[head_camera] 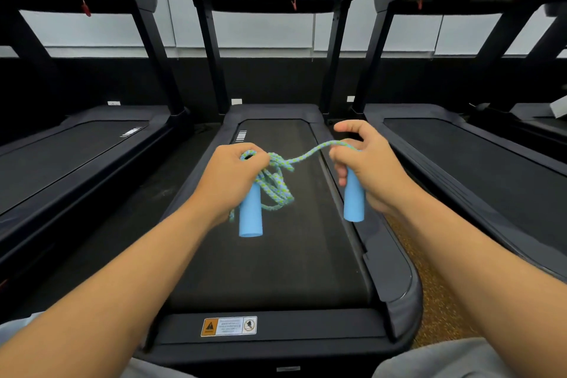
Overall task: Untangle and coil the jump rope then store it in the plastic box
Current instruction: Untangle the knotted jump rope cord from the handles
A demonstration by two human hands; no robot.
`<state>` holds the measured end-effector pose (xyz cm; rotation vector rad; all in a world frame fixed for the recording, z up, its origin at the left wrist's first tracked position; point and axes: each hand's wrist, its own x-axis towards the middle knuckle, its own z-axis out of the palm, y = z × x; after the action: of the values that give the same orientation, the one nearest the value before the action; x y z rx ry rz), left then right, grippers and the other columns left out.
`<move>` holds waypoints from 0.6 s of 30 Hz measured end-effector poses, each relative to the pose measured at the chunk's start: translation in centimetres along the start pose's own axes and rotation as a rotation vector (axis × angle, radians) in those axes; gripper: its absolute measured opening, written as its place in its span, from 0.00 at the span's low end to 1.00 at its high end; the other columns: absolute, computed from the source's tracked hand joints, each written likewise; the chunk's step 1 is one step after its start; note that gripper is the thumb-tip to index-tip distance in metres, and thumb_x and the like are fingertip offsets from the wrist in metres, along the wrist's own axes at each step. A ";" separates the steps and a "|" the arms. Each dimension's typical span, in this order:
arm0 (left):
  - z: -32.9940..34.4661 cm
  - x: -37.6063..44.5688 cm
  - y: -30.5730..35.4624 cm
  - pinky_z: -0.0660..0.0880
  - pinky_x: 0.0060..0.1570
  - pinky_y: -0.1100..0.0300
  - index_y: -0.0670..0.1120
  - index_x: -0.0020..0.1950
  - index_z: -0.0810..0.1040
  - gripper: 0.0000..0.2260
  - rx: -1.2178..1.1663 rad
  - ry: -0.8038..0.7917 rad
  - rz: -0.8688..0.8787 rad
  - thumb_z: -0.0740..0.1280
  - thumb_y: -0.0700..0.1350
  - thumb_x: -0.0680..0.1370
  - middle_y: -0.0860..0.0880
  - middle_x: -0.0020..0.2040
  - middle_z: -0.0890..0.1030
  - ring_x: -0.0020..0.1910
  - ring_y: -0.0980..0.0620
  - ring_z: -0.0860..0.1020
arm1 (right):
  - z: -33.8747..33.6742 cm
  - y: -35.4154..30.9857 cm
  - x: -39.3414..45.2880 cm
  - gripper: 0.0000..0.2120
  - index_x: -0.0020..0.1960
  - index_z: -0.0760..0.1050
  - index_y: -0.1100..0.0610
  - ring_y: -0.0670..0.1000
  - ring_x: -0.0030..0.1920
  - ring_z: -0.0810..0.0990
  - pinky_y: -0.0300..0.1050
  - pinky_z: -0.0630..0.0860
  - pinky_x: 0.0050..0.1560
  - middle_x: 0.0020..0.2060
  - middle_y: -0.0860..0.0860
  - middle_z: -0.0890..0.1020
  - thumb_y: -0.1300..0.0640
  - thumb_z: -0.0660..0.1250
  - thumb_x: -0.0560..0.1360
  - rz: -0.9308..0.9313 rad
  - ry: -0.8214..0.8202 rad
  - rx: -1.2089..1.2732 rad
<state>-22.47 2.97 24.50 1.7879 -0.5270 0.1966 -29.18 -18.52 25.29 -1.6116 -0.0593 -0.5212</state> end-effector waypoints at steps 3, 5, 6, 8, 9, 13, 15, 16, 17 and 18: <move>0.5 -0.3 0.4 0.75 0.41 0.49 0.43 0.35 0.80 0.07 -0.065 -0.023 -0.035 0.67 0.45 0.71 0.49 0.33 0.79 0.37 0.46 0.75 | 0.1 0.1 -0.1 0.16 0.59 0.76 0.55 0.49 0.27 0.72 0.42 0.73 0.28 0.42 0.57 0.79 0.71 0.65 0.76 0.074 -0.075 0.073; 0.9 -0.5 0.6 0.76 0.40 0.49 0.41 0.37 0.81 0.08 -0.085 -0.024 -0.040 0.68 0.44 0.72 0.47 0.34 0.78 0.37 0.45 0.75 | 0.0 -0.1 0.0 0.13 0.58 0.77 0.56 0.50 0.28 0.72 0.43 0.72 0.29 0.43 0.57 0.80 0.69 0.63 0.77 0.106 -0.085 0.134; 0.9 -0.5 0.6 0.75 0.40 0.49 0.40 0.38 0.80 0.08 -0.088 -0.023 -0.038 0.68 0.44 0.73 0.46 0.34 0.78 0.36 0.45 0.75 | -0.2 -0.2 0.0 0.11 0.57 0.76 0.56 0.51 0.29 0.72 0.43 0.73 0.29 0.42 0.56 0.80 0.67 0.63 0.78 0.122 -0.094 0.157; 1.0 -0.6 0.5 0.74 0.39 0.50 0.38 0.39 0.80 0.08 -0.086 -0.016 -0.036 0.68 0.41 0.75 0.44 0.35 0.77 0.36 0.46 0.74 | -0.6 -0.3 0.0 0.10 0.55 0.74 0.56 0.53 0.30 0.73 0.45 0.73 0.32 0.40 0.57 0.80 0.62 0.63 0.74 0.147 -0.130 0.211; 1.1 -0.7 0.4 0.74 0.38 0.50 0.38 0.39 0.79 0.08 -0.082 -0.013 -0.036 0.68 0.40 0.76 0.44 0.35 0.76 0.36 0.46 0.73 | -0.6 -0.4 0.0 0.11 0.54 0.73 0.56 0.54 0.31 0.74 0.46 0.74 0.34 0.40 0.57 0.80 0.60 0.63 0.72 0.163 -0.153 0.239; 1.5 -0.9 0.7 0.74 0.38 0.51 0.43 0.34 0.80 0.08 -0.037 -0.016 -0.011 0.68 0.44 0.73 0.47 0.33 0.77 0.35 0.49 0.73 | -0.5 -0.4 -0.3 0.07 0.49 0.77 0.57 0.53 0.33 0.75 0.48 0.75 0.36 0.38 0.55 0.80 0.57 0.67 0.71 0.153 -0.242 0.102; 1.8 -1.1 1.0 0.75 0.37 0.51 0.46 0.33 0.80 0.08 -0.003 -0.017 0.019 0.67 0.47 0.70 0.46 0.32 0.79 0.33 0.51 0.74 | -0.1 -0.4 -0.8 0.05 0.46 0.80 0.55 0.50 0.34 0.76 0.47 0.77 0.37 0.37 0.51 0.81 0.55 0.73 0.74 0.047 -0.272 -0.121; 1.9 -1.2 1.1 0.75 0.37 0.51 0.46 0.33 0.81 0.08 0.009 -0.018 0.038 0.66 0.47 0.69 0.44 0.33 0.80 0.33 0.51 0.74 | 0.1 -0.4 -1.0 0.06 0.46 0.81 0.54 0.48 0.34 0.76 0.46 0.78 0.37 0.37 0.51 0.81 0.54 0.76 0.75 -0.007 -0.279 -0.222; 2.0 -1.3 1.1 0.75 0.37 0.52 0.45 0.33 0.81 0.08 0.023 -0.021 0.054 0.66 0.48 0.69 0.43 0.33 0.80 0.33 0.52 0.74 | 0.4 -0.3 -1.2 0.07 0.46 0.81 0.54 0.47 0.34 0.77 0.45 0.78 0.37 0.36 0.51 0.81 0.53 0.77 0.75 -0.054 -0.280 -0.290; 2.1 -1.3 1.2 0.74 0.37 0.55 0.45 0.34 0.82 0.08 0.038 -0.028 0.071 0.66 0.48 0.69 0.45 0.33 0.80 0.32 0.53 0.74 | 0.6 -0.3 -1.3 0.08 0.45 0.82 0.54 0.46 0.33 0.77 0.44 0.77 0.36 0.35 0.51 0.81 0.52 0.78 0.75 -0.090 -0.276 -0.328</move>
<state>-24.49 1.06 24.41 1.8123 -0.6107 0.2319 -30.23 -17.58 25.09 -2.0022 -0.2654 -0.3865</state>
